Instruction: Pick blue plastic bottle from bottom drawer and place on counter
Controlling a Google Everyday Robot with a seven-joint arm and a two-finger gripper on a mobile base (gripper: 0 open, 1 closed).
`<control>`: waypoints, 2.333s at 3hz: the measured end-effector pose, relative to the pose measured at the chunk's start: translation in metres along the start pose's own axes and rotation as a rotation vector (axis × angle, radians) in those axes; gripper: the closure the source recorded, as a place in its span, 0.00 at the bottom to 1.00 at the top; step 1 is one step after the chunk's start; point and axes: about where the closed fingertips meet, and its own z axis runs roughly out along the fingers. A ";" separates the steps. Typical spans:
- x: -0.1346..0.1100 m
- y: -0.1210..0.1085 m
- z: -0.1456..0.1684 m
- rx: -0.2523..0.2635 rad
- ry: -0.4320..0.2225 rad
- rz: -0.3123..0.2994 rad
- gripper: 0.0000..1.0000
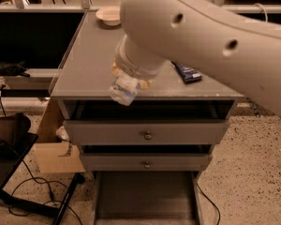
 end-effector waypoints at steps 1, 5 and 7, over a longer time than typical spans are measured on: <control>0.038 -0.023 0.051 0.029 -0.099 -0.059 1.00; 0.124 -0.031 0.165 0.179 -0.228 0.008 0.50; 0.124 -0.031 0.165 0.179 -0.229 0.008 0.04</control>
Offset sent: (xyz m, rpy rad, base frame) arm 0.2524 0.0472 -0.0051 0.2845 0.0930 0.2290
